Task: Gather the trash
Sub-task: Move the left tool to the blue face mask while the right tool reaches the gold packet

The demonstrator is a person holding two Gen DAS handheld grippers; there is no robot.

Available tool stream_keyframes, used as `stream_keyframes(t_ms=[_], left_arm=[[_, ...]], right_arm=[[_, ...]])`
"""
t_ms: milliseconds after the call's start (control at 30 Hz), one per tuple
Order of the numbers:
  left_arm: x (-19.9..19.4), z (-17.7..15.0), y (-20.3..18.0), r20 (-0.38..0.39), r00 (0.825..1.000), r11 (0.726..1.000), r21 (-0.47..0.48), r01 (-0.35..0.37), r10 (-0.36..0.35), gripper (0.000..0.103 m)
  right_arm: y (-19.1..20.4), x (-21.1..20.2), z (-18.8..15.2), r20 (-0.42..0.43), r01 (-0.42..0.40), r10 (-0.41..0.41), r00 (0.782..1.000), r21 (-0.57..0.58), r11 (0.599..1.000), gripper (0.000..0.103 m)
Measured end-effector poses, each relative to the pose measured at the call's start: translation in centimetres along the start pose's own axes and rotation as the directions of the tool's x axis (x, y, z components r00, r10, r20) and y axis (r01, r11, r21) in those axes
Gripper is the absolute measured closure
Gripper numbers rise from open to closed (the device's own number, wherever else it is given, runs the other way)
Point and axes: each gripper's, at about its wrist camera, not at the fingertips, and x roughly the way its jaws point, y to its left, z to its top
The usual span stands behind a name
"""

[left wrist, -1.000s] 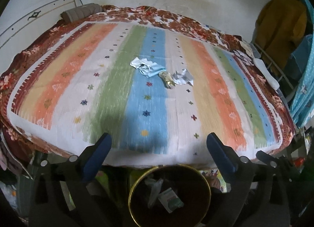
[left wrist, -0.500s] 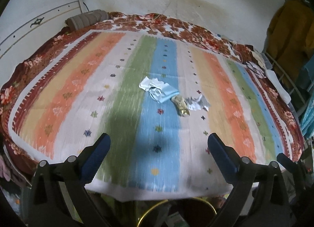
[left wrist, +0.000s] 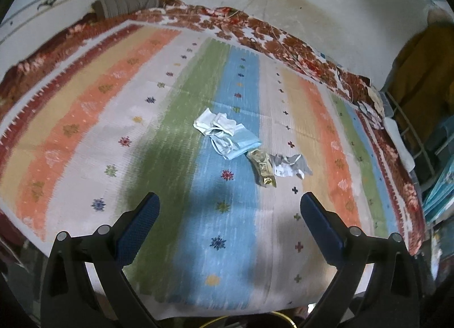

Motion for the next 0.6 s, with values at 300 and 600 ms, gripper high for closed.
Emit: stream_keyframes(t_ms=[300, 600], left_arm=[[4.8, 2.2, 1.2, -0.061, 0.992, 0.993, -0.049, 0.104, -0.107, 0.006], [10.0, 3.5, 3.0, -0.113, 0.98, 0.981, -0.122, 0.149, -0.163, 0.009]], right_arm=[[-1.1, 5.6, 0.4, -0.011, 0.049, -0.049, 0.999, -0.039, 0.998, 0.009], [-1.7, 10.9, 0.7, -0.063, 0.036, -0.039, 0.997, -0.053, 0.998, 0.009]])
